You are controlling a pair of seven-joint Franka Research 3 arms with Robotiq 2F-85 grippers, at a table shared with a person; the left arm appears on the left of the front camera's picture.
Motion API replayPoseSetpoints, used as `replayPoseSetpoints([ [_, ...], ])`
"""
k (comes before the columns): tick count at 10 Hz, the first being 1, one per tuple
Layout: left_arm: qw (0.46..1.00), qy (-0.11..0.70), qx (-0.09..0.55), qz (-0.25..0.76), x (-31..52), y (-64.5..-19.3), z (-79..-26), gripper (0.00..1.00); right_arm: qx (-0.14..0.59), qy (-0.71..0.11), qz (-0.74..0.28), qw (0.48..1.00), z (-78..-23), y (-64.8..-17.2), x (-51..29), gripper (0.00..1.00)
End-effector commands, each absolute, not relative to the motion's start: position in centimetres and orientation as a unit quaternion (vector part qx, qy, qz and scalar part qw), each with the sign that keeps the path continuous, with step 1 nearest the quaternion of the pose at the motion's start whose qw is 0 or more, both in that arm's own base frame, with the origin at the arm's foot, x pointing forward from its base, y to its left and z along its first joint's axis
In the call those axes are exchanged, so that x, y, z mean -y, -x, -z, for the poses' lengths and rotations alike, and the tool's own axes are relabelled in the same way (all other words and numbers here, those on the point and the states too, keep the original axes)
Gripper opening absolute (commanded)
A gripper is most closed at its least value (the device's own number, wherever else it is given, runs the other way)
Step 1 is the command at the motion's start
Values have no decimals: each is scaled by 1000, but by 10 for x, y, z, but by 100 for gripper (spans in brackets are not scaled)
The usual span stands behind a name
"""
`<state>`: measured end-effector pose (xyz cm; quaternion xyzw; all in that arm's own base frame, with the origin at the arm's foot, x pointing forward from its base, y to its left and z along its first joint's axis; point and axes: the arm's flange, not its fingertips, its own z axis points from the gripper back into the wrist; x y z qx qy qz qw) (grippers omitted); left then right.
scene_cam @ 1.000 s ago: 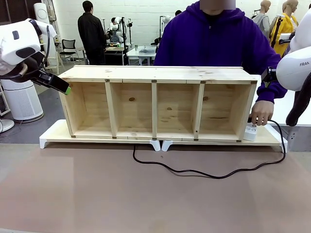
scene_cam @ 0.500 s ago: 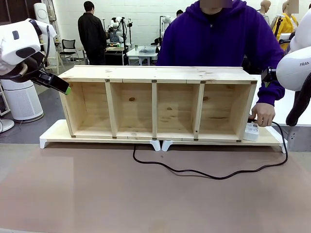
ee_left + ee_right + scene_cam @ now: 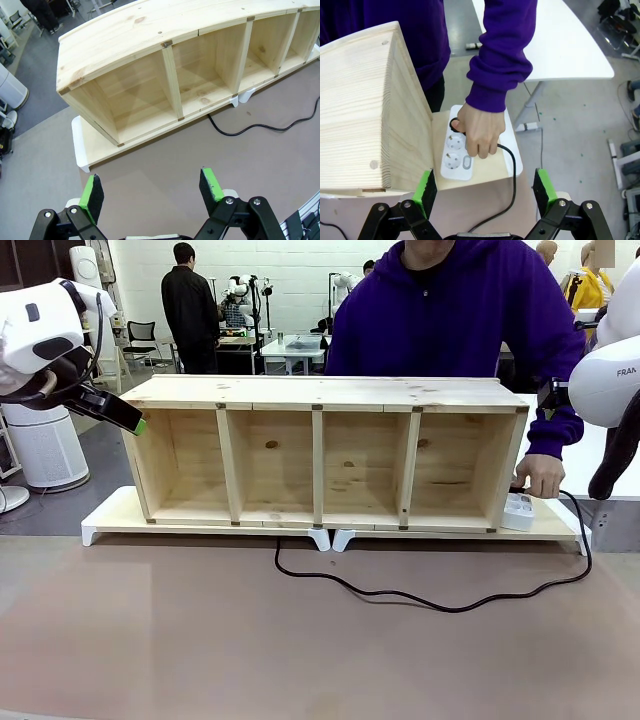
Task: Perform cable management.
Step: Release the Power Cable when the human grasps it.
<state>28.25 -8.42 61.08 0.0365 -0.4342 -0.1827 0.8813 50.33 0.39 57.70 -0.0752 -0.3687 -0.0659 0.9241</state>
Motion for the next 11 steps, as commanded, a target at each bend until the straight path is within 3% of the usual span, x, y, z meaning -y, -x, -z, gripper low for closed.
replayPoseSetpoints([
  [1, 877, -41, 440, 187, 84, -285, -611, 100, 365, 74, 67, 926, -576, -503, -4, 100],
  [11, 877, -41, 440, 187, 84, -285, -611, 100, 365, 74, 67, 926, -576, -503, -4, 100],
])
